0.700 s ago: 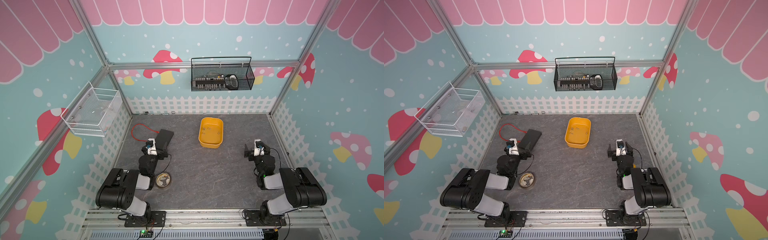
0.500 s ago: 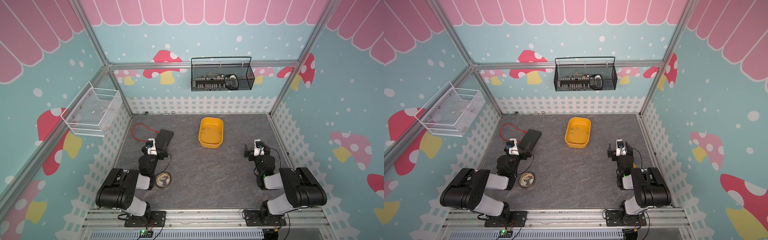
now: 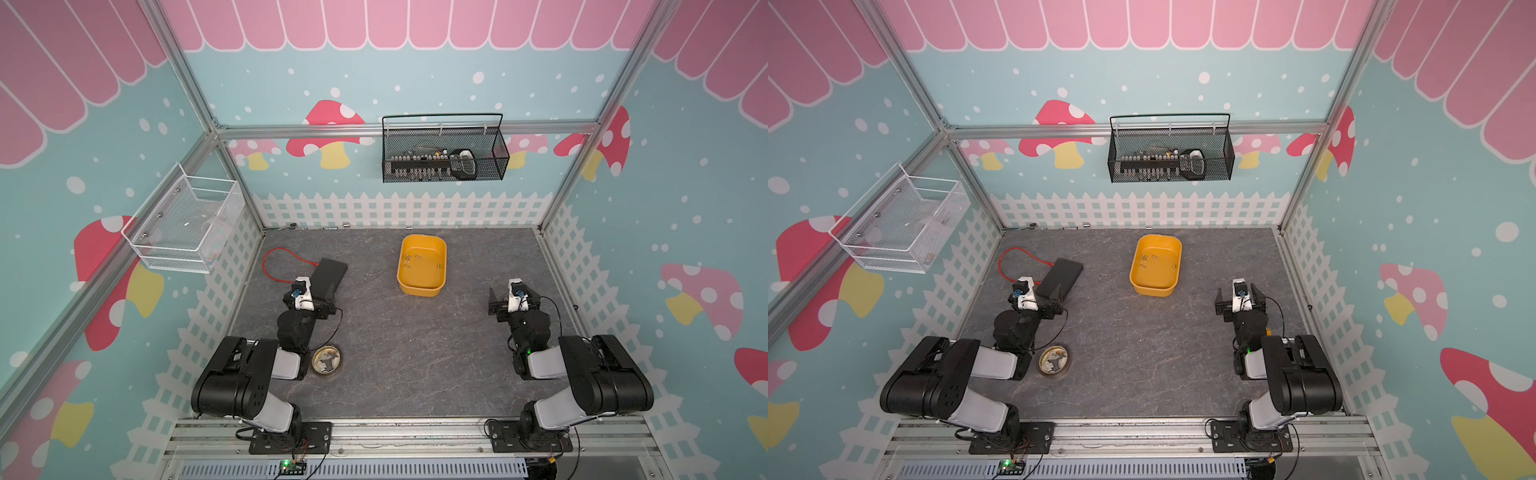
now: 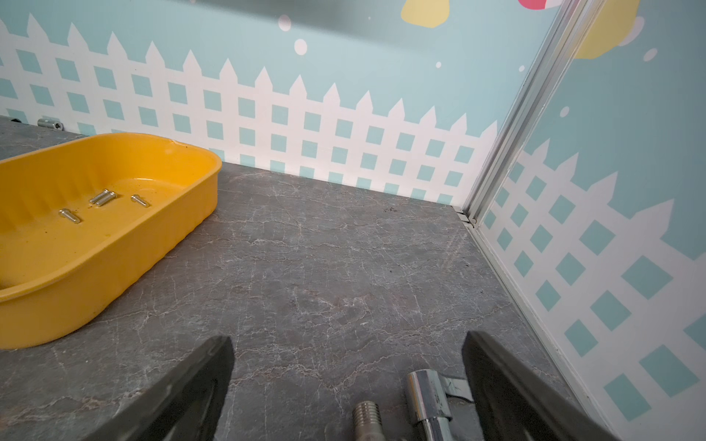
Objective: Take out the screws from the storage box
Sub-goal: Move the storage box to the center of the board.
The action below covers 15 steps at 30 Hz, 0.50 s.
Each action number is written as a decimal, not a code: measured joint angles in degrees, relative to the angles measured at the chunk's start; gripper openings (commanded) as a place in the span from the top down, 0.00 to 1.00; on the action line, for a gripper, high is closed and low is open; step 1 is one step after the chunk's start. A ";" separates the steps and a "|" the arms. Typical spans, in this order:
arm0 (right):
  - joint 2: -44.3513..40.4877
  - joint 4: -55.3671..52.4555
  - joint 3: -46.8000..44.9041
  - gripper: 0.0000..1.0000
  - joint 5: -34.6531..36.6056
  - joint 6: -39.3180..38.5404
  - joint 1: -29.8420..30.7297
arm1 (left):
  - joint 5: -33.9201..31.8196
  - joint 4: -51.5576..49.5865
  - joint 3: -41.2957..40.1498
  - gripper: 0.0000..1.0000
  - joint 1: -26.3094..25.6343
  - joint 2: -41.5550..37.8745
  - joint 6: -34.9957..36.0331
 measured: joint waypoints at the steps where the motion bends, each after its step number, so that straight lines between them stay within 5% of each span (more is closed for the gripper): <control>1: 0.00 0.00 0.00 0.00 0.00 0.00 0.00 | 0.00 0.00 0.00 0.01 0.00 0.00 0.00; 11: -0.87 0.04 -0.20 0.00 -0.44 -0.02 0.00 | -0.94 -0.98 0.07 0.01 -0.02 -0.76 -0.37; 15: -11.43 -10.19 1.40 0.00 -0.42 0.46 0.02 | -4.59 -10.82 3.28 0.01 -0.96 -8.24 -0.63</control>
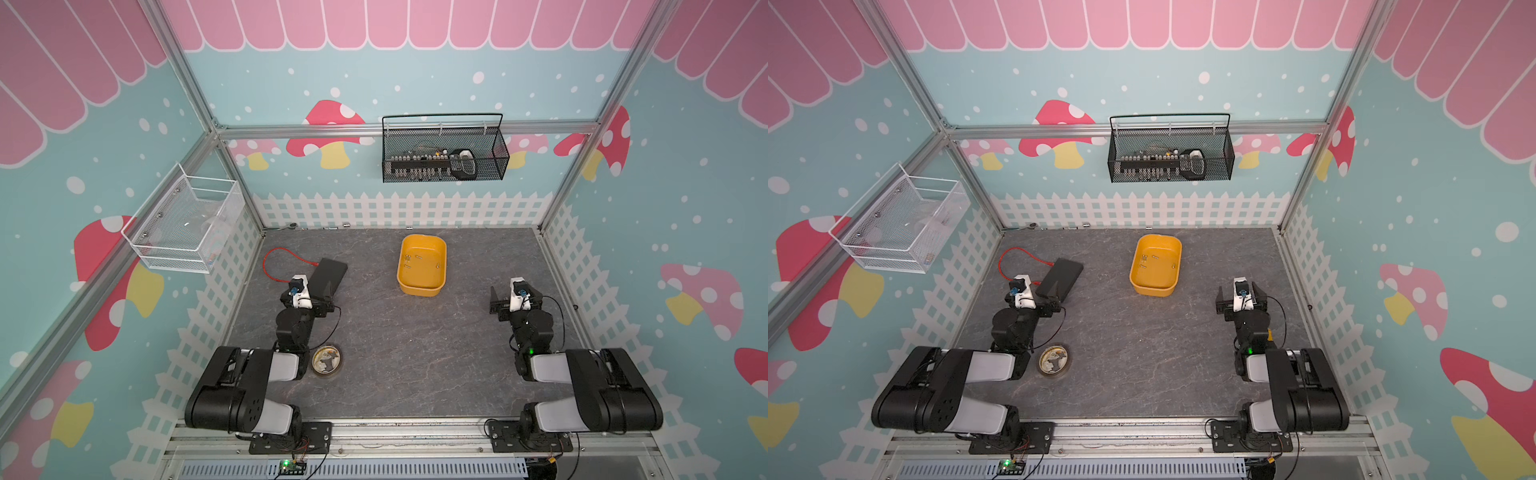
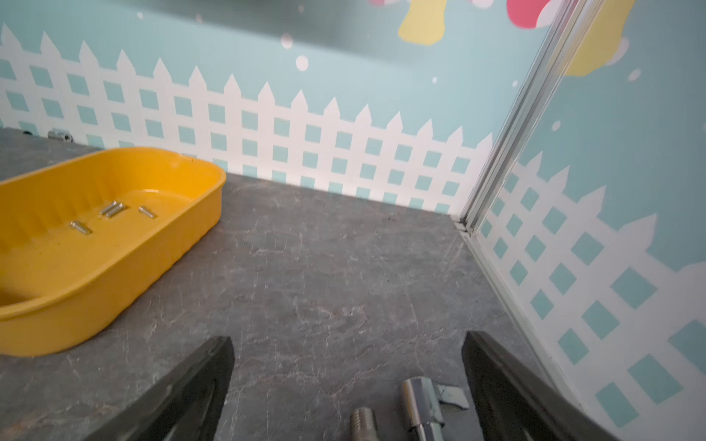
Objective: Take out the screws from the storage box
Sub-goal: Move the storage box to the center of the board.
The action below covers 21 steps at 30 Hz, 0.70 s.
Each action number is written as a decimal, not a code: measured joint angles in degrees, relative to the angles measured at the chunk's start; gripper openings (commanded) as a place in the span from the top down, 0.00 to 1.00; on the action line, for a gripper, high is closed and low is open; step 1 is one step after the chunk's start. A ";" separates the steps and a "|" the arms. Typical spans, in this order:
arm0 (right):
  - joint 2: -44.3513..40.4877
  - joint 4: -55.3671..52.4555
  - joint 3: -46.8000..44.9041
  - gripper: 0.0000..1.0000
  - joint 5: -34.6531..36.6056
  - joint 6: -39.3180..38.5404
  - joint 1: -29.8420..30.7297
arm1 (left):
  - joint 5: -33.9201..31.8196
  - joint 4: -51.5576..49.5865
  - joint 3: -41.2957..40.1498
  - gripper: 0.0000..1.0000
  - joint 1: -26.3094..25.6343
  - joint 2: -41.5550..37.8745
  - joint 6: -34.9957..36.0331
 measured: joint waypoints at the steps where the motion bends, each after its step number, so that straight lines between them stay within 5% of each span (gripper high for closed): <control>1: -2.84 -2.91 1.66 0.00 -0.24 0.50 0.00 | -1.16 -2.67 2.03 0.01 -0.81 -1.92 -0.09; 6: -5.18 -15.78 16.61 0.04 -5.66 6.36 -0.02 | -2.64 -13.14 12.09 0.01 -3.76 -5.57 -5.51; 12: 11.02 -32.89 38.73 0.11 -13.79 14.84 1.42 | -2.01 -22.36 18.36 0.01 -11.52 -2.73 -10.95; 21: 34.38 -53.18 58.38 0.17 -20.02 17.73 7.67 | -0.15 -30.47 29.42 0.02 -20.70 7.91 -18.47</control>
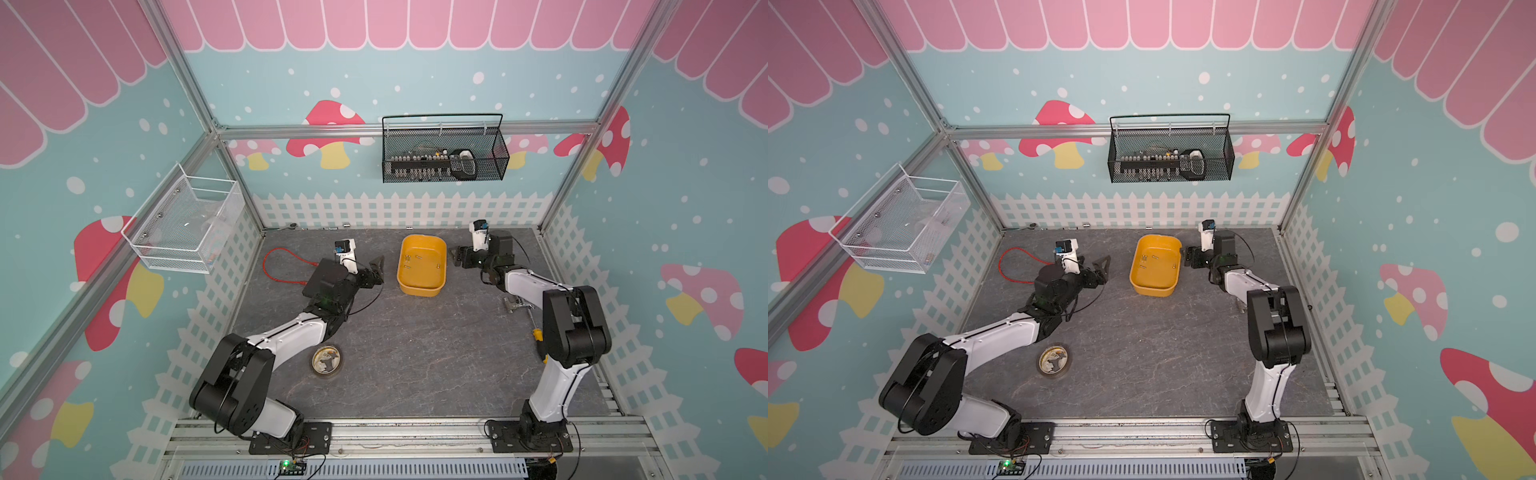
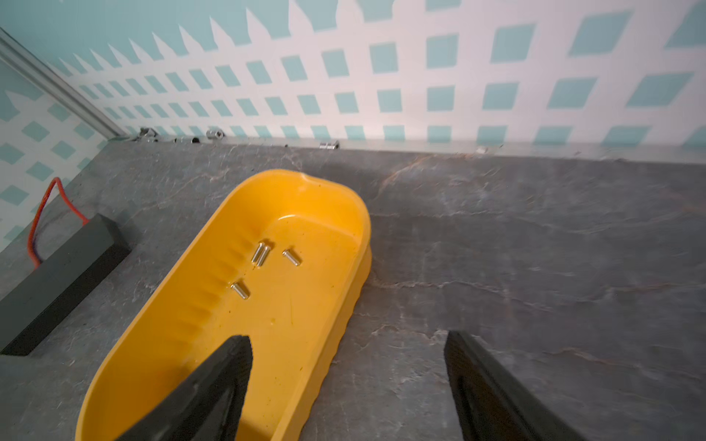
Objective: Take out the screws from the storage box
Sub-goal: Move the storage box to the center of the board.
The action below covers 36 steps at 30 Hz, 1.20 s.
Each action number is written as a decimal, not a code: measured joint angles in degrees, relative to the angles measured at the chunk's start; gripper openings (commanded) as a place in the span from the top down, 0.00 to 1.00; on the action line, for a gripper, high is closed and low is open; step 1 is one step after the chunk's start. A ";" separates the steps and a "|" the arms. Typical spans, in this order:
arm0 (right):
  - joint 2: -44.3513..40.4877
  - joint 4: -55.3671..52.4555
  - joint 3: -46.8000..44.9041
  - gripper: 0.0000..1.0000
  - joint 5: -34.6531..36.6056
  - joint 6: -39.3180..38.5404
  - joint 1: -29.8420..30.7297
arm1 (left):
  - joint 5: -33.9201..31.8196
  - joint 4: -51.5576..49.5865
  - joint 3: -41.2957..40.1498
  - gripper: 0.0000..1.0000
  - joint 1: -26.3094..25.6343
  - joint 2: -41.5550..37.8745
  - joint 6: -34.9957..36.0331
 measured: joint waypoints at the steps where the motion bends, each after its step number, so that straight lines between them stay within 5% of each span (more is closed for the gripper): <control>1: 1.46 -1.66 1.38 0.19 -0.28 0.02 0.39 | 0.04 -0.31 0.52 0.02 -0.46 1.09 -0.68; 8: 7.93 -9.53 8.66 0.32 -1.07 -0.13 1.62 | 0.22 -2.45 0.98 0.13 -1.77 4.07 -4.31; 13: 8.33 -12.22 8.76 0.54 -0.33 0.66 2.05 | 0.44 -3.93 2.23 0.16 -1.84 4.63 -6.16; 20: 8.37 -14.10 9.55 0.59 0.50 3.63 2.97 | 0.72 -6.43 4.68 0.17 -1.92 4.74 -6.40; 29: 8.92 -17.00 12.46 0.90 -0.39 6.91 2.95 | 1.49 -7.69 4.85 0.20 -1.92 4.72 -6.78; 36: 4.00 -18.80 8.92 0.97 -0.66 6.67 3.30 | 2.80 -8.07 5.09 0.26 -1.92 5.18 -7.21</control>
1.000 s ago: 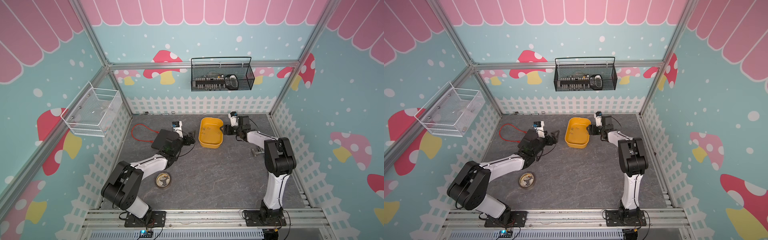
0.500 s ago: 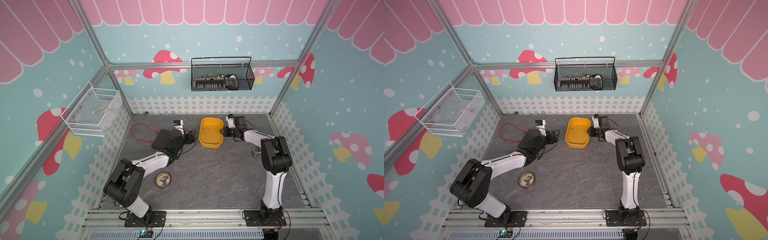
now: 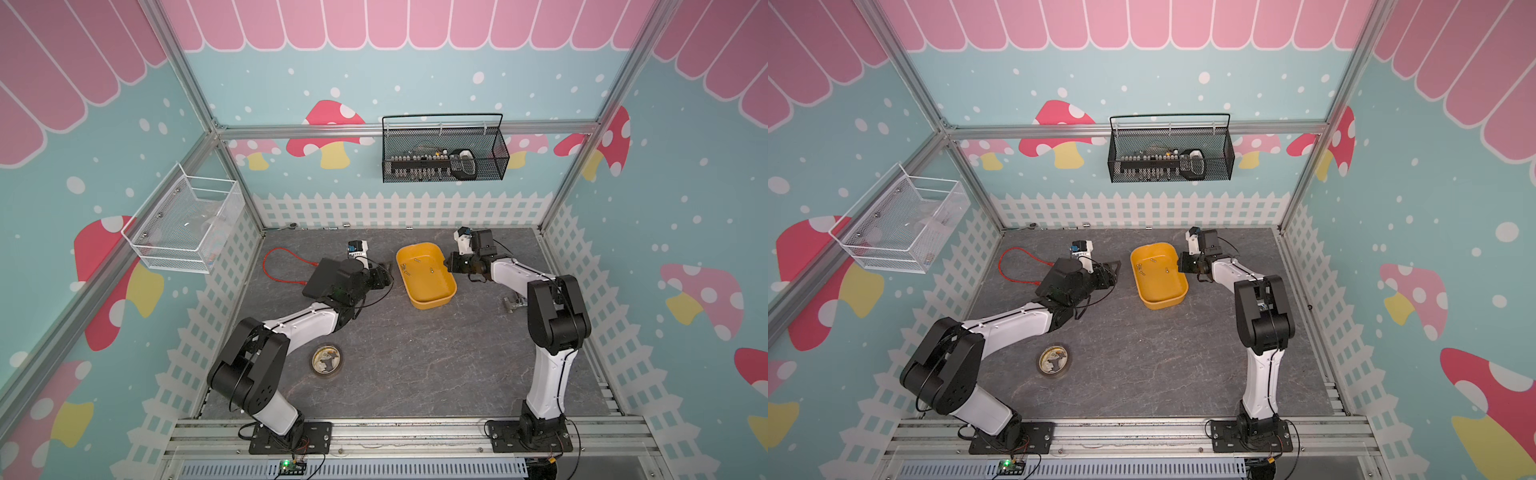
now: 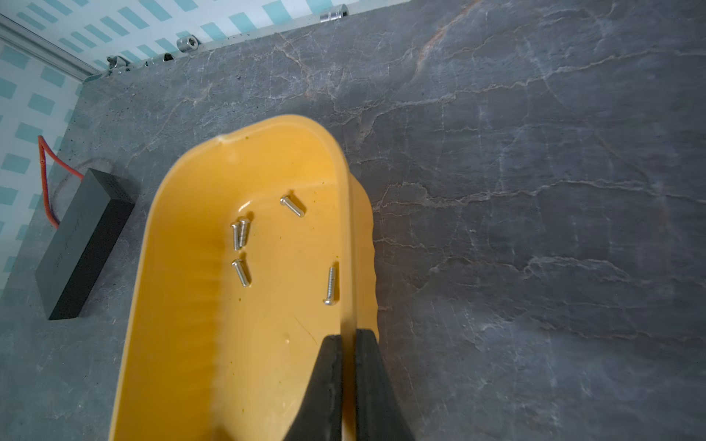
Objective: Take out the screws from the storage box
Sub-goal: Move the storage box to the center of the board.
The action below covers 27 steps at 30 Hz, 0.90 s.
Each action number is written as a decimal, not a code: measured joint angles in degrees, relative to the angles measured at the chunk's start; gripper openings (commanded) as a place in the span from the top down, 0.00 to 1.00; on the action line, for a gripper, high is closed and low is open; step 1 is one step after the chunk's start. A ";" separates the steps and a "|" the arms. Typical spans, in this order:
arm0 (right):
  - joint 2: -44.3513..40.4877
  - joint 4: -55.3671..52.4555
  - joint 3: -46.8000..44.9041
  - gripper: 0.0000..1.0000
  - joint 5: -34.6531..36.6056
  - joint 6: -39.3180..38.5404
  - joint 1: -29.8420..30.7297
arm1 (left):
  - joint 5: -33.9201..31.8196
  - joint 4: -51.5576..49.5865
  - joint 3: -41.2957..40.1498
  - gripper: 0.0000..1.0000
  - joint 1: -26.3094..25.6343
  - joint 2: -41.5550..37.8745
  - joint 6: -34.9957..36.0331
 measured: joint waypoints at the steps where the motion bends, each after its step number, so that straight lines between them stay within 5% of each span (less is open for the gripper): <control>1: -0.63 -0.83 0.00 0.98 0.15 0.00 0.09 | 0.31 -0.24 0.20 0.27 0.00 0.26 -0.13; 9: -7.80 -19.21 0.79 0.97 2.38 -1.79 1.11 | 3.28 -6.82 4.09 0.30 -0.83 1.49 -1.55; 15: -14.25 -31.41 -0.44 0.95 -3.91 -2.99 1.11 | 4.79 -11.37 4.90 0.30 -5.97 1.70 -2.32; 27: -31.36 -20.48 -29.97 1.00 -9.92 7.50 3.96 | 3.37 -20.09 0.76 0.33 -9.44 -0.87 -2.80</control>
